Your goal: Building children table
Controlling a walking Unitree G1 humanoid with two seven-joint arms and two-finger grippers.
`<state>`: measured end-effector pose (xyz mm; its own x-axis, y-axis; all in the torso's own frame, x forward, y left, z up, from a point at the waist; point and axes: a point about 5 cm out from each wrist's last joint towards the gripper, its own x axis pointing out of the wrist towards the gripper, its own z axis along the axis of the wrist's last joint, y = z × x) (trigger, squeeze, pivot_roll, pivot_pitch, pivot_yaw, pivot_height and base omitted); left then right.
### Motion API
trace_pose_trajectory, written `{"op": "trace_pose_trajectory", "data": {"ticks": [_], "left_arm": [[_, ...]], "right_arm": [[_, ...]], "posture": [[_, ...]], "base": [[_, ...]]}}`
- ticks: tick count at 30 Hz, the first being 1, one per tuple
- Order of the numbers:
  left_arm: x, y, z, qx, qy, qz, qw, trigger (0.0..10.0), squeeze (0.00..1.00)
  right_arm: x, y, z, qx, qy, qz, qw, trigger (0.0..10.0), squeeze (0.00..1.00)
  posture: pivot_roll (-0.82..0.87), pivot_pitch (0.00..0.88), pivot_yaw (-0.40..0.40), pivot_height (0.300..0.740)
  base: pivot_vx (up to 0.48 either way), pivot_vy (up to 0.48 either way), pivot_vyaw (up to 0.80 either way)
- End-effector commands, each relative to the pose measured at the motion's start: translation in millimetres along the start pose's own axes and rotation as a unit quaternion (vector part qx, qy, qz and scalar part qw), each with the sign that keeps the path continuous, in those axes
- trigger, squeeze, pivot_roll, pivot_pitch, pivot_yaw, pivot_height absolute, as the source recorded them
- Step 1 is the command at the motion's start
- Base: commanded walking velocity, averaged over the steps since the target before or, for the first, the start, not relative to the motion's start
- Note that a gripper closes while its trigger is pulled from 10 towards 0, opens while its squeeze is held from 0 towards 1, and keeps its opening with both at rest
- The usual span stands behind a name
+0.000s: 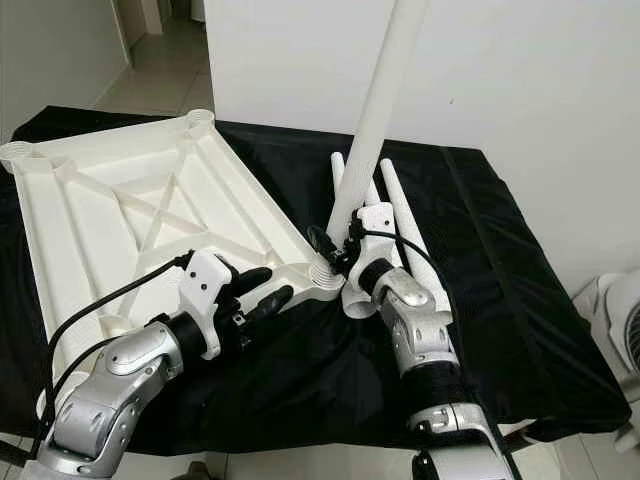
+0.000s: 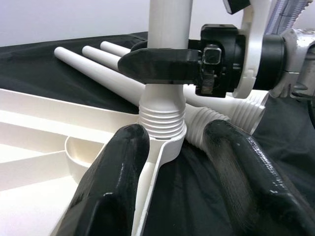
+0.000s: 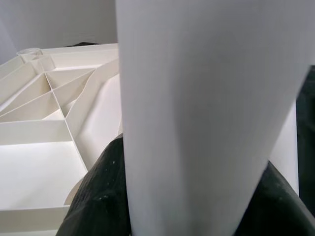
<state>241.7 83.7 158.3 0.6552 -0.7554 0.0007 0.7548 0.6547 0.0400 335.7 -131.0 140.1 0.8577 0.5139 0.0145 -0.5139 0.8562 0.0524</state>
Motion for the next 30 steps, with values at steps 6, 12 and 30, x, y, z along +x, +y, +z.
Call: {"op": "trace_pose_trajectory", "data": {"ticks": [6,12,30], "left_arm": [[0.4,2.3,-0.6,-0.006,0.002,0.028,1.0,10.0,0.0],[0.7,1.8,-0.8,-0.007,0.002,0.026,1.0,10.0,0.0],[3.9,-0.2,-1.2,-0.006,0.0,0.013,1.0,10.0,0.0]], "right_arm": [[-20.7,11.2,-38.0,-0.014,0.056,-0.011,0.998,10.0,0.0],[-28.0,18.5,-43.8,-0.012,0.057,-0.004,0.998,10.0,0.0],[-36.8,28.4,-47.4,-0.05,0.04,0.022,0.998,10.0,0.0]], "posture": [[0.12,0.046,-0.068,0.74],[0.12,0.041,-0.068,0.74],[0.11,0.017,-0.06,0.74]], "base": [[0.0,0.0,0.0],[0.0,0.0,0.0],[0.0,0.0,0.0]]}}
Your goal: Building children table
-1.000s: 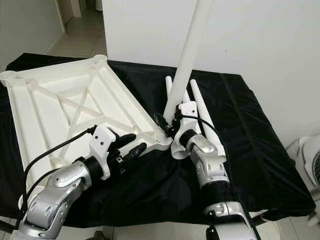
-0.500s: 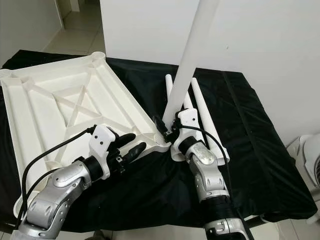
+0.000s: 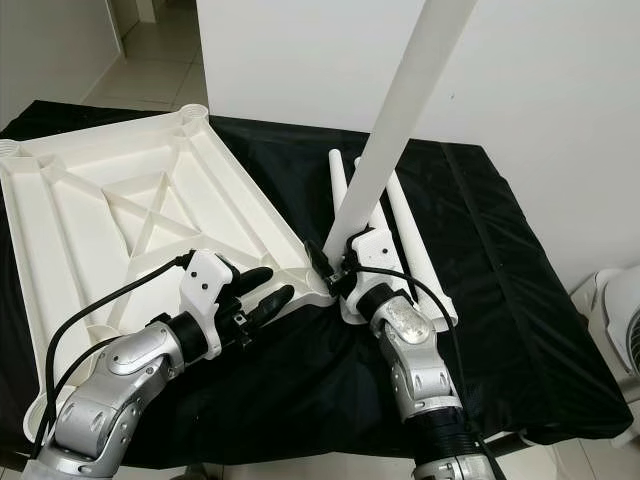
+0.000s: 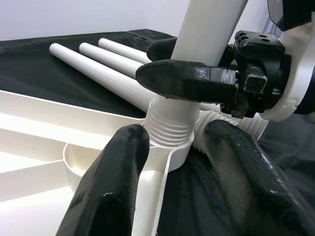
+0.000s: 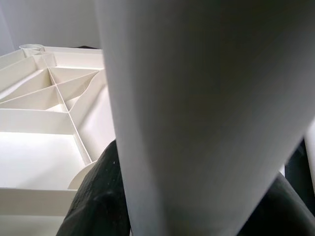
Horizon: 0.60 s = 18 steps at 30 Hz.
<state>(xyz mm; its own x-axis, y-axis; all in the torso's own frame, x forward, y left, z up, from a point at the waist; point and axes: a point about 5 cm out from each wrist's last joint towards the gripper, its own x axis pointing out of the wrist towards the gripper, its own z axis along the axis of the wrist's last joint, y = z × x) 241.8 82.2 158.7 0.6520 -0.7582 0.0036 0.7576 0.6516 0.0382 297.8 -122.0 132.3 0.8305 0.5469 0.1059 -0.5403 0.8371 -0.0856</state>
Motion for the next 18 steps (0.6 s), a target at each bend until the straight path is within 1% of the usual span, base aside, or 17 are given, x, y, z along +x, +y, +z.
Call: {"op": "trace_pose_trajectory", "data": {"ticks": [1,4,7,9,14,15,17,18], "left_arm": [[2.6,0.8,-1.7,-0.005,0.002,0.015,1.0,10.0,0.0],[2.4,1.4,-1.2,-0.002,0.002,0.014,1.0,10.0,0.0],[2.0,1.6,-1.1,-0.002,0.002,0.015,1.0,10.0,0.0],[1.2,1.5,-1.2,-0.002,0.003,0.016,1.0,10.0,0.0],[0.8,1.2,-1.2,-0.002,0.003,0.016,1.0,10.0,0.0],[0.7,1.2,-1.2,-0.002,0.003,0.017,1.0,10.0,0.0],[0.7,1.2,-1.2,-0.002,0.003,0.017,1.0,10.0,0.0],[0.5,1.3,-1.2,-0.002,0.003,0.017,1.0,10.0,0.0]], "right_arm": [[-12.1,7.2,-37.0,0.02,0.086,0.006,0.996,10.0,0.0],[-9.1,-2.3,-38.9,0.025,0.103,-0.013,0.994,10.0,0.0],[-8.9,-4.2,-39.9,0.026,0.111,-0.018,0.993,10.0,0.0],[-9.6,-5.7,-41.9,0.038,0.122,-0.023,0.992,10.0,0.0],[-9.9,-4.7,-43.0,0.035,0.126,-0.017,0.991,10.0,0.0],[-10.3,-2.3,-43.8,0.025,0.126,-0.005,0.992,10.0,0.0],[-10.3,-2.3,-43.8,0.025,0.126,-0.005,0.992,10.0,0.0],[-10.9,-0.1,-44.5,0.015,0.127,0.005,0.992,10.0,0.0]], "posture": [[0.11,0.017,-0.06,0.74],[0.11,0.016,-0.061,0.74],[0.11,0.015,-0.062,0.74],[0.11,0.016,-0.062,0.74],[0.12,0.018,-0.063,0.74],[0.12,0.02,-0.064,0.74],[0.12,0.02,-0.064,0.74],[0.12,0.02,-0.064,0.74]], "base": [[0.0,0.0,0.0],[0.0,0.0,0.0],[0.0,0.0,0.0],[0.0,0.0,0.0],[0.0,0.0,0.0],[0.0,0.0,0.0],[0.0,0.0,0.0],[0.0,0.0,0.0]]}}
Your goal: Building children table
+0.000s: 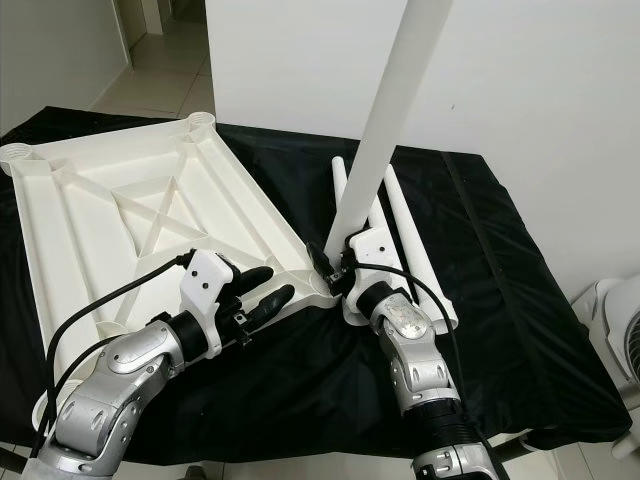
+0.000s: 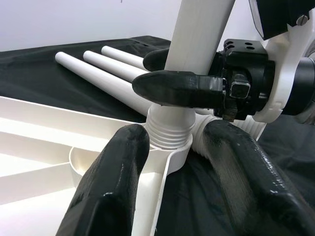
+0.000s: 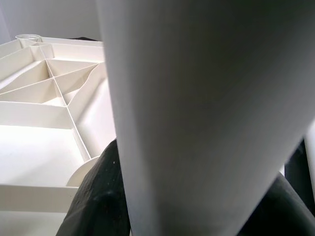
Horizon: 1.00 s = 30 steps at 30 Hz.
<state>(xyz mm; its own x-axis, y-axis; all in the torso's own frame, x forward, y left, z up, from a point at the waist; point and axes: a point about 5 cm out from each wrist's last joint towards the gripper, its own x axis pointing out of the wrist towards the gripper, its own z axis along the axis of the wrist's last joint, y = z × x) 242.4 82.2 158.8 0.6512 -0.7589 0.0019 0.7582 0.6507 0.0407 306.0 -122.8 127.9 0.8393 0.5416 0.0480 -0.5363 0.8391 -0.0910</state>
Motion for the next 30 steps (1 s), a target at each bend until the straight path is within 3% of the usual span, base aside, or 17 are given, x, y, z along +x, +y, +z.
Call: {"op": "trace_pose_trajectory", "data": {"ticks": [1,7,14,18,30], "left_arm": [[0.0,0.9,-1.1,-0.004,0.002,0.018,1.0,10.0,0.0],[-0.1,0.8,-0.8,-0.004,0.001,0.018,1.0,10.0,0.0],[0.1,0.4,-0.6,-0.004,0.001,0.017,1.0,10.0,0.0],[-0.5,0.8,-0.2,-0.004,0.001,0.02,1.0,10.0,0.0],[-2.0,0.5,-0.2,-0.005,0.001,0.024,1.0,10.0,0.0]], "right_arm": [[-14.9,6.2,-40.8,0.013,0.1,0.018,0.995,10.0,0.0],[-14.7,5.3,-40.7,0.017,0.102,0.029,0.994,10.0,0.0],[-12.8,-3.6,-39.8,0.046,0.109,0.023,0.993,10.0,0.0],[-9.7,-13.5,-39.7,0.085,0.118,0.008,0.989,10.0,0.0],[-2.9,-20.8,-41.5,0.112,0.131,-0.011,0.985,10.0,0.0]], "posture": [[0.12,0.021,-0.062,0.74],[0.12,0.023,-0.062,0.74],[0.12,0.026,-0.063,0.74],[0.12,0.029,-0.068,0.74],[0.13,0.035,-0.07,0.74]], "base": [[0.0,0.0,0.0],[0.0,0.0,0.0],[0.0,0.0,0.0],[0.0,0.0,0.0],[0.0,0.0,0.0]]}}
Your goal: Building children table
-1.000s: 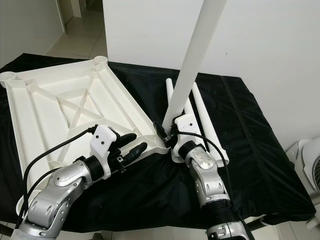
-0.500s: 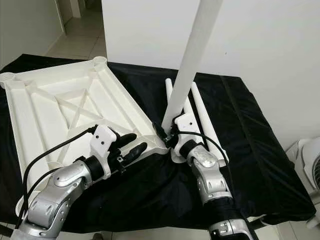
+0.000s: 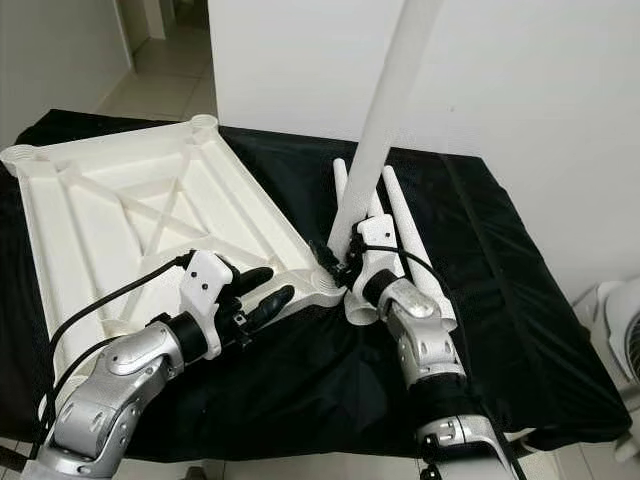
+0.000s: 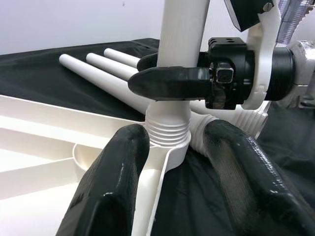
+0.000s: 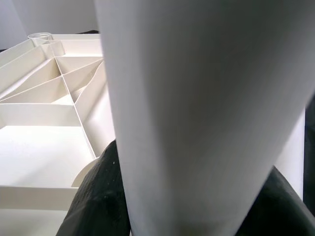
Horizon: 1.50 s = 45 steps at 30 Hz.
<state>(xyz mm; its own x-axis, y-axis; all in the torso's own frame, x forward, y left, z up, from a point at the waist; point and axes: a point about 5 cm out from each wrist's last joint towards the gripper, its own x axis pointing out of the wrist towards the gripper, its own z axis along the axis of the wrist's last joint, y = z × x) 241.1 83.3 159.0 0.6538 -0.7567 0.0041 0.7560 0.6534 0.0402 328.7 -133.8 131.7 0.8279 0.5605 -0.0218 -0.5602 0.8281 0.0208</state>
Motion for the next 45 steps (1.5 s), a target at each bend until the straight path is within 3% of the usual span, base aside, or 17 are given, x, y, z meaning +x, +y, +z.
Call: {"op": "trace_pose_trajectory", "data": {"ticks": [1,9,16,17,18,20,23,25,28,37,38,39,45], "left_arm": [[-0.6,0.9,-0.3,-0.005,0.002,0.023,1.0,10.0,0.0],[-1.1,1.1,-0.3,-0.005,0.002,0.024,1.0,10.0,0.0],[-1.8,1.7,-0.1,-0.004,0.002,0.028,1.0,10.0,0.0],[-1.7,1.3,-0.3,-0.005,0.002,0.027,1.0,10.0,0.0],[-0.7,0.0,-0.6,-0.006,0.002,0.025,1.0,10.0,0.0],[-0.7,0.0,-0.6,-0.006,0.002,0.025,1.0,10.0,0.0],[0.9,-1.0,-0.3,-0.008,0.0,0.023,1.0,10.0,0.0],[0.9,-1.0,-0.3,-0.008,0.0,0.023,1.0,10.0,0.0],[2.7,-1.5,-0.1,-0.01,-0.002,0.018,1.0,10.0,0.0],[5.0,-5.0,0.1,-0.012,-0.004,0.006,1.0,10.0,0.0],[5.4,-5.7,-0.1,-0.012,-0.004,0.004,1.0,10.0,0.0],[5.8,-6.2,-0.3,-0.013,-0.004,0.002,1.0,10.0,0.0],[6.7,-7.5,-0.9,-0.014,-0.004,0.0,1.0,10.0,0.0]], "right_arm": [[-12.1,-5.0,-42.8,0.06,0.096,-0.029,0.993,10.0,0.0],[-8.5,-7.2,-41.2,0.059,0.096,-0.036,0.993,10.0,0.0],[-6.2,0.4,-37.2,0.039,0.075,-0.052,0.995,10.0,0.0],[-4.5,4.0,-35.7,0.036,0.066,-0.066,0.995,10.0,0.0],[-1.2,8.4,-34.5,0.048,0.053,-0.119,0.99,10.0,0.0],[-1.2,8.4,-34.5,0.048,0.053,-0.119,0.99,10.0,0.0],[1.9,10.2,-33.1,0.059,0.045,-0.188,0.979,10.0,0.0],[1.9,10.2,-33.1,0.059,0.045,-0.188,0.979,10.0,0.0],[8.2,17.2,-30.1,0.08,0.037,-0.249,0.965,10.0,0.0],[19.8,34.3,-18.8,0.092,0.015,-0.257,0.962,10.0,0.0],[21.6,40.5,-15.7,0.088,0.005,-0.242,0.966,10.0,0.09],[22.6,45.3,-12.6,0.091,-0.007,-0.226,0.97,10.0,1.0],[22.5,45.1,-2.4,0.085,-0.041,-0.198,0.976,10.0,1.0]], "posture": [[0.13,0.036,-0.07,0.74],[0.13,0.036,-0.071,0.74],[0.13,0.042,-0.074,0.74],[0.13,0.044,-0.074,0.74],[0.13,0.044,-0.074,0.74],[0.13,0.044,-0.074,0.74],[0.13,0.043,-0.076,0.74],[0.13,0.043,-0.076,0.74],[0.12,0.033,-0.074,0.74],[0.12,0.027,-0.075,0.74],[0.12,0.026,-0.076,0.74],[0.12,0.024,-0.076,0.74],[0.11,0.021,-0.077,0.74]], "base": [[0.0,0.0,0.0],[0.0,0.0,0.0],[0.0,0.0,0.0],[0.0,0.0,0.0],[0.0,0.0,0.0],[0.0,0.0,0.0],[0.0,0.0,0.0],[0.0,0.0,0.0],[0.0,0.0,0.0],[0.0,0.0,0.0],[0.0,0.0,0.0],[0.0,0.0,0.0],[0.0,0.0,0.0]]}}
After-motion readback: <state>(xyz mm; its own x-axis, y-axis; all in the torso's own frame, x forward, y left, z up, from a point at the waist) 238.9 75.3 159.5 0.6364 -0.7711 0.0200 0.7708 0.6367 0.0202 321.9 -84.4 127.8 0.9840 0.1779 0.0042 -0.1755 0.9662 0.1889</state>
